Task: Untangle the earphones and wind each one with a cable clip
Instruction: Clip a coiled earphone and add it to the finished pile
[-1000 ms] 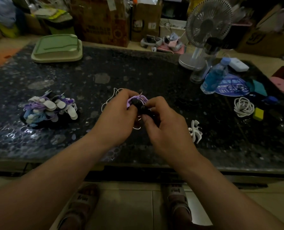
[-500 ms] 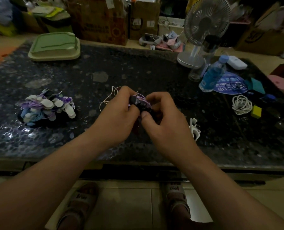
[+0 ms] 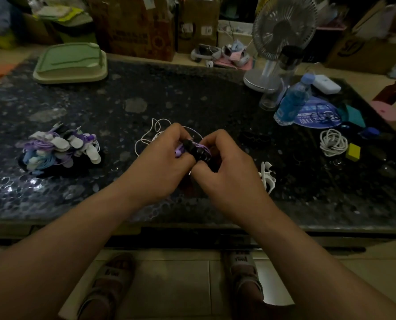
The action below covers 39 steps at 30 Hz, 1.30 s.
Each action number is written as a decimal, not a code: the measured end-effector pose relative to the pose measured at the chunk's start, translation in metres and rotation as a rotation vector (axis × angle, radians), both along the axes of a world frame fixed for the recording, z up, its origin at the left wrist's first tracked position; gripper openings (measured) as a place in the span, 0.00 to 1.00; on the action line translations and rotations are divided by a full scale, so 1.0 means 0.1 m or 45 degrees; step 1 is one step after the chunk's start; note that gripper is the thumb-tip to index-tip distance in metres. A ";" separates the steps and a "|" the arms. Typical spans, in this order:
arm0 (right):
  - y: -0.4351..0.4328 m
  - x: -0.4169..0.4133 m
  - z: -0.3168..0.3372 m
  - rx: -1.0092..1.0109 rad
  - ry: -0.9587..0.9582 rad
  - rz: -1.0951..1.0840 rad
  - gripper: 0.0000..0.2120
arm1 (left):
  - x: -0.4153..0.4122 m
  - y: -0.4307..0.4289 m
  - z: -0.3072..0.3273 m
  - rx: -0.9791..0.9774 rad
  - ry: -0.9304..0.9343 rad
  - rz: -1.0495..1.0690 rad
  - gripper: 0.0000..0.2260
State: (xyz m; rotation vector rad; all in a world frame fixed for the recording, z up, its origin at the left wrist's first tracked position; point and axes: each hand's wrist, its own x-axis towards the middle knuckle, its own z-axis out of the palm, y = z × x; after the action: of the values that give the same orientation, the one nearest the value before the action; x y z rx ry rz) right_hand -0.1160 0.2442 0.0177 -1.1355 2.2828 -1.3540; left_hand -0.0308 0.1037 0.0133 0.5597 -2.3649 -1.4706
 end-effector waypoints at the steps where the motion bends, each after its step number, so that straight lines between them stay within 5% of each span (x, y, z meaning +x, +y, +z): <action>1: 0.00 -0.01 0.00 0.017 -0.001 0.016 0.07 | 0.00 0.01 0.00 0.000 -0.019 -0.004 0.03; 10: -0.02 -0.11 -0.06 0.137 0.033 0.060 0.07 | 0.00 0.07 -0.01 0.079 -0.089 0.018 0.04; 17: 0.01 -0.12 -0.06 0.114 0.130 0.080 0.06 | -0.01 0.17 0.01 0.424 -0.060 0.016 0.04; 20: 0.00 -0.09 0.00 0.031 -0.038 0.132 0.08 | -0.01 0.19 0.03 0.469 -0.014 0.033 0.04; 24: 0.02 -0.12 0.11 -0.099 -0.315 0.154 0.08 | 0.01 0.22 0.10 0.413 -0.015 -0.065 0.04; 27: 0.04 -0.12 0.10 -0.155 -0.295 0.178 0.02 | 0.02 0.21 0.09 0.374 -0.030 -0.066 0.04; 35: 0.07 -0.15 0.12 0.045 -0.232 0.343 0.11 | 0.03 0.16 0.03 0.314 -0.089 0.015 0.04; 39: 0.07 -0.14 0.07 -0.052 -0.195 0.255 0.10 | 0.03 0.16 0.07 0.356 -0.086 -0.069 0.06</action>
State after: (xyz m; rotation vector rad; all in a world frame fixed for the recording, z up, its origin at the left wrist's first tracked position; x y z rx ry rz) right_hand -0.1300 0.2510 0.0249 -1.1935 1.9862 -1.3646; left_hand -0.0277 0.1195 0.0201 0.6242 -2.2532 -1.8508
